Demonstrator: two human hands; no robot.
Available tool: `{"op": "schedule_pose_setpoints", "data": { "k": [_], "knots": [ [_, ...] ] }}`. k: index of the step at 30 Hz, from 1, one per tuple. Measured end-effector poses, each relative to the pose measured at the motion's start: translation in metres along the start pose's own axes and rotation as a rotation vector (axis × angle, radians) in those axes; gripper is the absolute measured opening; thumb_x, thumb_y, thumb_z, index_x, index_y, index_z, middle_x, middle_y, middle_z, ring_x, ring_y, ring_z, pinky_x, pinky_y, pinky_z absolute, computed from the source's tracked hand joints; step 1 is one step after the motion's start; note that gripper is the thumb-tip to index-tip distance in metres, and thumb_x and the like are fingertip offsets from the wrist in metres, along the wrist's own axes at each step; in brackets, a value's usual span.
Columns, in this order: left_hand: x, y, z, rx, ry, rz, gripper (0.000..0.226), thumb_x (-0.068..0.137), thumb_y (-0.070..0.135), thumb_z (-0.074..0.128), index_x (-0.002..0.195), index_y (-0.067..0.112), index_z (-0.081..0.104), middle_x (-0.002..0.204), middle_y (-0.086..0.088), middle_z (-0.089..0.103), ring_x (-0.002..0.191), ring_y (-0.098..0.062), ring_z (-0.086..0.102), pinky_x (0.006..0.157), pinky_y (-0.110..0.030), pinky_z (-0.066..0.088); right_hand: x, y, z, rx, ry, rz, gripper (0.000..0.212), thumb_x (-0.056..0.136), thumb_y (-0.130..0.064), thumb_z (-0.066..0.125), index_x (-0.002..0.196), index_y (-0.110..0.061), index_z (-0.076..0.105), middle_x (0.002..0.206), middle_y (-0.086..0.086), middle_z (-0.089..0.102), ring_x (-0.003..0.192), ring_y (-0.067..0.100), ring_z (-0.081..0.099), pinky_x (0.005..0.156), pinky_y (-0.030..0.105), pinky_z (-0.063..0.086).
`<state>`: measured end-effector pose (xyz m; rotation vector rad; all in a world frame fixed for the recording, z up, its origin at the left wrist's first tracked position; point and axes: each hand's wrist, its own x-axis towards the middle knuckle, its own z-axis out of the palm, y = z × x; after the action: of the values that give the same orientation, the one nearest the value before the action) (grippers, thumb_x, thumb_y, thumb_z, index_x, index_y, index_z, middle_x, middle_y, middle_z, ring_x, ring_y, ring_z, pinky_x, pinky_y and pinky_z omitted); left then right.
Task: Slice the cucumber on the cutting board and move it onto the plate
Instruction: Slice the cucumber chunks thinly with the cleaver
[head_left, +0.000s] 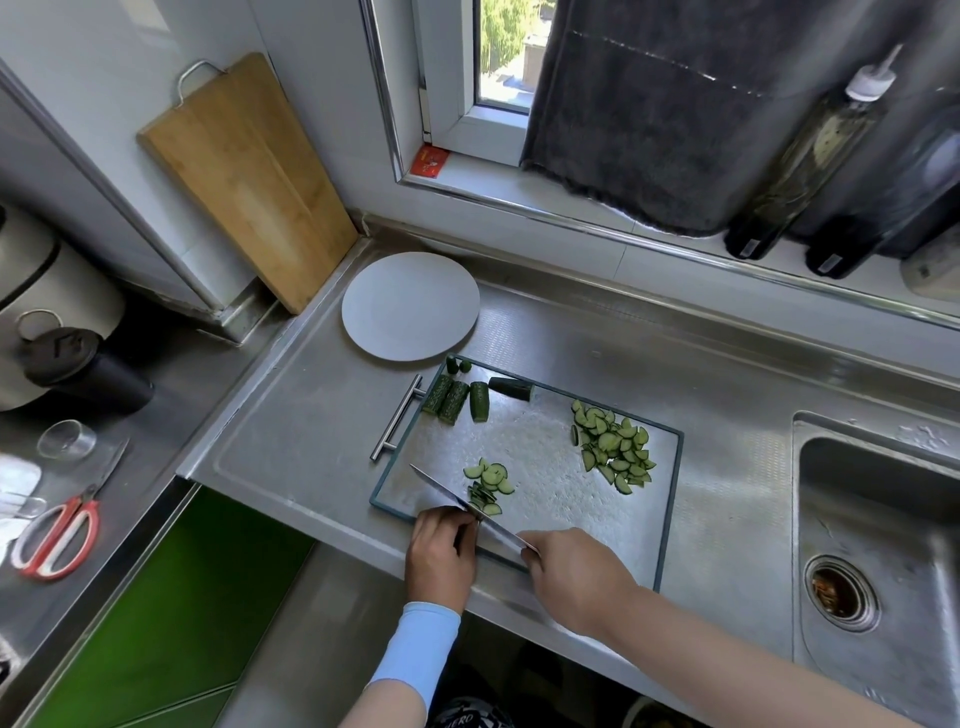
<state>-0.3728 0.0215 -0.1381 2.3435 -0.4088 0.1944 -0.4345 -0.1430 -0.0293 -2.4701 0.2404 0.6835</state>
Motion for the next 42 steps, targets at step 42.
{"op": "schedule_pose_setpoints", "data": {
  "k": [42],
  "knots": [
    [-0.002, 0.003, 0.001, -0.035, 0.033, -0.029, 0.017, 0.073, -0.003, 0.078, 0.084, 0.008, 0.073, 0.085, -0.003, 0.066, 0.087, -0.015, 0.055, 0.086, -0.019, 0.043, -0.001, -0.003, -0.004, 0.038, -0.023, 0.037, 0.039, 0.103, -0.023, 0.038, 0.064, -0.025, 0.035, 0.060, -0.005, 0.041, 0.056, 0.015, 0.037, 0.053, 0.028, 0.028]
  ]
}}
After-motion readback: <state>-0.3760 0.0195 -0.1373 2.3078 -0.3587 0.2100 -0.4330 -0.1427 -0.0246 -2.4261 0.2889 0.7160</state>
